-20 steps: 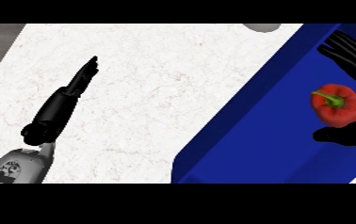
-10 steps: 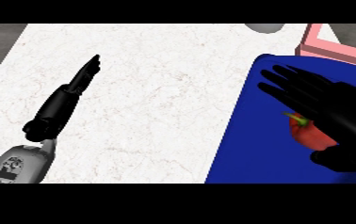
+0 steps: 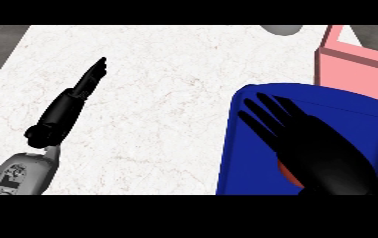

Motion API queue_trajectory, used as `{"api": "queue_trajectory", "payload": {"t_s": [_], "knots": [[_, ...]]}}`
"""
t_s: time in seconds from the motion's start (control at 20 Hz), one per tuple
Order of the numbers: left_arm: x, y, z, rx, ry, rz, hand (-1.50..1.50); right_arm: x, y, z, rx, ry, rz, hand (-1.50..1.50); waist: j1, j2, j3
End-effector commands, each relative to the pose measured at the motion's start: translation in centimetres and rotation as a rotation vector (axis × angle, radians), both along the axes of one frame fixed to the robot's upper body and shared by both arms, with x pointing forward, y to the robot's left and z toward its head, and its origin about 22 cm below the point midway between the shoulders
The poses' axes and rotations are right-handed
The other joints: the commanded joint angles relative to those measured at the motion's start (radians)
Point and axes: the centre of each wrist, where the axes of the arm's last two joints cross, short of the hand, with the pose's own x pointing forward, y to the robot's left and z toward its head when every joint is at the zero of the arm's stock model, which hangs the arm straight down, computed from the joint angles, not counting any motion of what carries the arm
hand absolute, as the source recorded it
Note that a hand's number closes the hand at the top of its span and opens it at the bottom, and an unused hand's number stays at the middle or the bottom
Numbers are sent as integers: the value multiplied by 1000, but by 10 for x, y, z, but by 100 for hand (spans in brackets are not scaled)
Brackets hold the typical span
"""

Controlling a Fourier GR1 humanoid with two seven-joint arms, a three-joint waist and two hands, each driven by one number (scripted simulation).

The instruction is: Pick the bell pepper from the tray and place it in the cardboard box

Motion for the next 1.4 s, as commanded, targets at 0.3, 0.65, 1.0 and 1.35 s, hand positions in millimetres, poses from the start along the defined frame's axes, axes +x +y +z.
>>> {"api": "queue_trajectory", "payload": {"t_s": [0.3,0.65,1.0,1.35], "knots": [[2,-18,-2,10,3,-2,0,4,29,-34,-51,61,-71,-150,-4,2,2],[1,3,-6,-13,6,5,0,23,45,-50,-91,-17,-118,-150,-2,3,2],[-5,3,-1,-8,4,-3,0,16,35,-61,-139,-18,-140,-150,-4,1,2],[-4,9,10,8,-21,2,0,25,30,-84,-153,-46,-144,-150,-4,1,2]]}}
